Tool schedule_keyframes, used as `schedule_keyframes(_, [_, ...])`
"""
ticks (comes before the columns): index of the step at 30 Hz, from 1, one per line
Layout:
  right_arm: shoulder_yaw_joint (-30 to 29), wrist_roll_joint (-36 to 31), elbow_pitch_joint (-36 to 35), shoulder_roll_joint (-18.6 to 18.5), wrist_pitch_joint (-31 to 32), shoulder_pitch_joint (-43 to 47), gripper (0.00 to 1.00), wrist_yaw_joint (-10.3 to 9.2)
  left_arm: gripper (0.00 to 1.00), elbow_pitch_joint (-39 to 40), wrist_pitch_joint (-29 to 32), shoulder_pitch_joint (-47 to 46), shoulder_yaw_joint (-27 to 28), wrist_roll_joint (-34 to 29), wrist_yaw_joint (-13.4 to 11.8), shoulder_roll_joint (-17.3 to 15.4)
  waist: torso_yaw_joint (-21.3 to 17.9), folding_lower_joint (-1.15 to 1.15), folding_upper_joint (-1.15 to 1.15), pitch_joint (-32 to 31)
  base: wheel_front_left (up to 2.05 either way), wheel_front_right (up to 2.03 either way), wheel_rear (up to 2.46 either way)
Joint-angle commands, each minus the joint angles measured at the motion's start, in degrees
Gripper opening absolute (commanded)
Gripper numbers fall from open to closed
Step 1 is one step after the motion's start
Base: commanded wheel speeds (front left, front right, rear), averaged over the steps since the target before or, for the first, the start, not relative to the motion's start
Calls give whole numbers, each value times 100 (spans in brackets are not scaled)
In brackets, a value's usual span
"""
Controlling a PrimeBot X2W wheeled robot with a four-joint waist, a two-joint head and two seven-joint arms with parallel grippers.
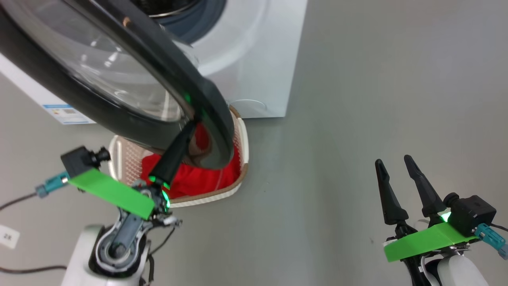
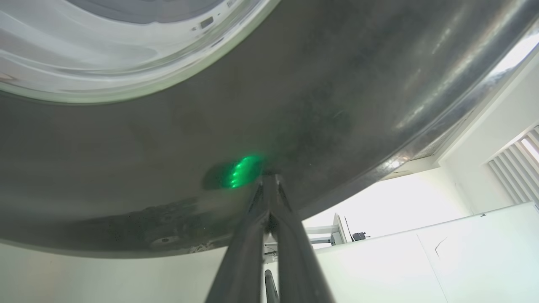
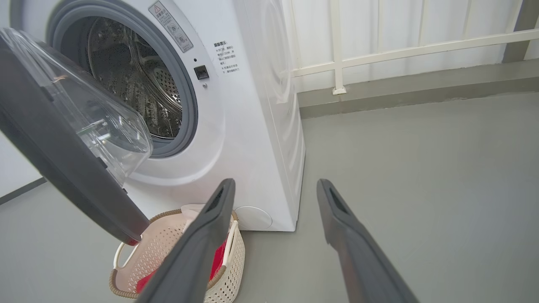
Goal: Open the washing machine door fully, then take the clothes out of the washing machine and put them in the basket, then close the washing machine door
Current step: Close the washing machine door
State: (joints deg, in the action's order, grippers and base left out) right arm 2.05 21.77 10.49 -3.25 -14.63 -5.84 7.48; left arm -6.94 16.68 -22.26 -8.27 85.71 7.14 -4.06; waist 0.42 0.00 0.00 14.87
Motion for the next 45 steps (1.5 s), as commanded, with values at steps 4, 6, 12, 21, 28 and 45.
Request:
schedule_keyframes(4, [117,126,-133,12,-37,-202,100,1,0,-93,-370,-617,34,-145,35,-87,-382,0,0,269,0,0,0])
schedule_keyframes(6, [129,152,-121,23,-37,-235,100,1,0,-284,-635,-919,-58,-234,35,-135,-540,0,0,332,0,0,0])
schedule_keyframes(12, [185,210,-101,33,-37,-288,100,1,0,-762,-1109,-1533,-206,-300,35,-283,-843,0,0,415,0,0,0])
schedule_keyframes(21, [262,376,-77,36,-37,-369,100,1,0,-1475,-1798,-2408,-317,-299,35,-513,-1180,0,0,541,0,0,0])
schedule_keyframes(28, [301,429,-71,36,-37,-397,100,1,0,-1870,-2101,-2808,-387,-224,35,-645,-1313,0,0,573,0,0,0])
schedule_keyframes(45, [190,340,-62,37,-37,-314,100,1,18,-2074,-2573,-2468,-877,46,35,-818,-1118,0,0,378,0,0,0])
